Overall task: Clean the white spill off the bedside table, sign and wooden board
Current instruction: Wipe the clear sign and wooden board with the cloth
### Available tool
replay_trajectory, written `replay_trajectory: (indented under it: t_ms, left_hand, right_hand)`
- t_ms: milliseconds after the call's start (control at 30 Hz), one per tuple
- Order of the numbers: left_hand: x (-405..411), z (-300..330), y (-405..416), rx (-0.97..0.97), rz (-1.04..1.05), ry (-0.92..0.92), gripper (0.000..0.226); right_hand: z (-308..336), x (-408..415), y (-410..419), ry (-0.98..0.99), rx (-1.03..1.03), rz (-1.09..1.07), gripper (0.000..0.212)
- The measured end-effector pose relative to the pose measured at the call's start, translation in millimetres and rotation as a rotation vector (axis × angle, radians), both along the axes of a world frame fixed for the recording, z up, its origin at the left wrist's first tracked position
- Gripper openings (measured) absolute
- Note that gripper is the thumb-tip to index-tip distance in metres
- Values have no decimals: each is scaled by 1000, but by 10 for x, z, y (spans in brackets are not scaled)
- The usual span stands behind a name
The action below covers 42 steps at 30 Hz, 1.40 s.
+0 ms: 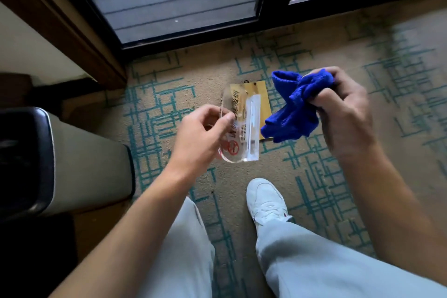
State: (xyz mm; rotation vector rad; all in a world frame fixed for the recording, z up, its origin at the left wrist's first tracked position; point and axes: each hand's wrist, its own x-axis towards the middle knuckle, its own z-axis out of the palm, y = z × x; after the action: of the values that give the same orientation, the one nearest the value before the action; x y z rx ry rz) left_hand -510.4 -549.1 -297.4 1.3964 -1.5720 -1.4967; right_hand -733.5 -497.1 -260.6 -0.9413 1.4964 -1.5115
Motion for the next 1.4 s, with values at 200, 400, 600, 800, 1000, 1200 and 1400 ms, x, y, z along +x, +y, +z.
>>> replay_trajectory:
  t_ms: [200,400,600,800,1000,1200,1400]
  left_hand:
    - [104,-17,111,-43,-28,54,13]
    - [63,-9,210,-71,-36,68,22]
    - [66,-25,255,-132,76,51,25]
    - [18,-59,273,-121,199,36,27]
    - [0,-142,262,-44,313,36,21]
    - [9,-194,246,62,383,83,22]
    - [38,-174,255,125,382,108,17]
  right_hand:
    - [-73,74,11,-304,34,-37,15]
    - [-75,308,-216,127,70,-44,27]
    - [-274,532,-192,753,67,49,28]
    - [-350,693,-122,1058,63,161,40]
    - [-354,841,-17,1063,148,252,38]
    - [-269,896,112,1114,179,357,35]
    - [-158,852,354,1061,180,469,34]
